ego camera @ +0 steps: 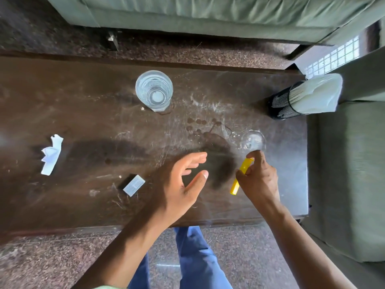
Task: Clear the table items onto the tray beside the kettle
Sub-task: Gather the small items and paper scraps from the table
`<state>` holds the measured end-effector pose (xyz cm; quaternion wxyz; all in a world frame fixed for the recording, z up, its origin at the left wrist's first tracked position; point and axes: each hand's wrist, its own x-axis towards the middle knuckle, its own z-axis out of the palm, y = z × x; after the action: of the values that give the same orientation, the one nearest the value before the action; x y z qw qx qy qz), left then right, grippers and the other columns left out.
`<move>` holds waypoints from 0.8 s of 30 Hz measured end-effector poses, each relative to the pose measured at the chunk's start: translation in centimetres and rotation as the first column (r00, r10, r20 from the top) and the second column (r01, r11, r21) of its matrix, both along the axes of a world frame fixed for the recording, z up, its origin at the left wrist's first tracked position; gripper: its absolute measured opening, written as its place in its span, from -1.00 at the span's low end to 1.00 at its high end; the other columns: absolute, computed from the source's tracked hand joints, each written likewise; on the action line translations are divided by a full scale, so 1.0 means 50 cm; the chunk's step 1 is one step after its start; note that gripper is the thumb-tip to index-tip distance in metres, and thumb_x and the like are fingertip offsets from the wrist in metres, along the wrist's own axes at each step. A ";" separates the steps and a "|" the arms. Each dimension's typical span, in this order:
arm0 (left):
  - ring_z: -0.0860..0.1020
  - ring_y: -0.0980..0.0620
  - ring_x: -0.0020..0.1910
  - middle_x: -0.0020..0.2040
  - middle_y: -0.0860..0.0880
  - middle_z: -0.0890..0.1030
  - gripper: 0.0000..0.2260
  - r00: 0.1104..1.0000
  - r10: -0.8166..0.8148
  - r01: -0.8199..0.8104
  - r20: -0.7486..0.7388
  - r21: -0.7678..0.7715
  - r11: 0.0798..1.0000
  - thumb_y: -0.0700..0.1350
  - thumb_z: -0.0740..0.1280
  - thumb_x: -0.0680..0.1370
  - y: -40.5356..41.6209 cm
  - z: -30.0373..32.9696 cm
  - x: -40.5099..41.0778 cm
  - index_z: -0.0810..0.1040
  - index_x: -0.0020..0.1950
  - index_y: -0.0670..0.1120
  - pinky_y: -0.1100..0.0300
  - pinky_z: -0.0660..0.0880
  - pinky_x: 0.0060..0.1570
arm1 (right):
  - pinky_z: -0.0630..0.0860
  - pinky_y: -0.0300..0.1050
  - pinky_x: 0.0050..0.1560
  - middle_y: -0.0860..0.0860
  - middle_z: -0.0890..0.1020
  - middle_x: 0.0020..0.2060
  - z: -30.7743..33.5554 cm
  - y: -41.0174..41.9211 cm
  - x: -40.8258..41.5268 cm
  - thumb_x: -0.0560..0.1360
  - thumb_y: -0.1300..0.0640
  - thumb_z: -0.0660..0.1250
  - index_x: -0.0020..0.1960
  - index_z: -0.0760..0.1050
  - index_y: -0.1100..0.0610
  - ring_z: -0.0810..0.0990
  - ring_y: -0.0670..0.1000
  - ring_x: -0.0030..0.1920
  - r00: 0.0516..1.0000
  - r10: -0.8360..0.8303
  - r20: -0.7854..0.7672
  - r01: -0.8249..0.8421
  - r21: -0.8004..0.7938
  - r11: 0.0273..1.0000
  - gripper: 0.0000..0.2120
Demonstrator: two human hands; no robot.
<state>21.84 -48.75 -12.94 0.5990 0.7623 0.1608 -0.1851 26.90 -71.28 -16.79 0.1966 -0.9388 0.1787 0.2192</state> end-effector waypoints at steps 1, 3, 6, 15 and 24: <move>0.66 0.22 0.33 0.31 0.18 0.72 -0.62 1.000 0.017 -0.018 -0.015 -0.025 1.000 0.02 0.46 0.63 0.002 0.003 0.002 0.64 0.46 0.09 0.10 0.63 0.37 | 0.58 0.03 -0.10 0.10 0.71 -0.21 0.013 0.009 0.004 0.46 0.18 0.49 0.20 0.45 0.02 0.65 0.24 -0.13 1.000 0.000 0.017 -0.001 0.036 0.999 -0.63; 0.70 0.23 0.28 0.29 0.21 0.74 -0.58 0.996 0.065 -0.070 -0.059 -0.099 0.993 0.22 0.45 0.57 0.011 0.014 0.009 0.64 0.42 0.21 0.13 0.68 0.26 | 0.62 0.00 -0.13 -0.03 0.72 -0.28 0.042 0.034 0.010 0.45 0.21 0.51 0.17 0.48 -0.04 0.70 0.12 -0.17 0.998 0.030 0.059 -0.038 0.133 0.990 -0.62; 0.74 0.15 0.23 0.24 0.21 0.76 -0.54 0.983 0.140 -0.161 -0.116 -0.203 0.966 0.34 0.39 0.50 0.030 0.022 0.019 0.66 0.36 0.25 -0.04 0.71 0.24 | 0.60 -0.22 -0.23 -0.14 0.68 -0.30 0.089 0.090 0.011 0.45 0.21 0.55 0.17 0.51 -0.14 0.70 -0.14 -0.26 0.989 0.085 0.121 -0.119 0.306 0.945 -0.58; 0.75 0.02 0.28 0.23 -0.02 0.80 -0.65 0.909 0.342 -0.407 -0.238 -0.328 0.853 0.07 0.40 0.59 0.113 0.040 0.017 0.69 0.35 0.05 -0.08 0.66 0.35 | 0.66 -0.03 -0.26 -0.06 0.74 -0.28 0.172 0.304 -0.002 0.48 0.23 0.49 0.24 0.48 -0.18 0.72 -0.06 -0.35 0.966 0.193 0.169 -0.256 0.565 0.785 -0.54; 0.81 0.04 -0.03 0.02 -0.09 0.84 -0.74 0.805 0.514 -0.593 -0.296 -0.384 0.708 -0.11 0.25 0.80 0.218 0.034 -0.024 0.74 0.21 -0.10 0.20 0.68 -0.10 | 0.69 -0.19 -0.29 -0.08 0.78 -0.21 0.163 0.451 -0.024 0.49 0.29 0.43 0.19 0.52 -0.12 0.77 -0.12 -0.28 0.979 0.170 0.114 -0.200 0.711 0.674 -0.60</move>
<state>20.61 -37.85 -11.26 0.7734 0.4961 0.3837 -0.0922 25.71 -48.72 -8.61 0.5278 -0.8043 -0.0210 0.2723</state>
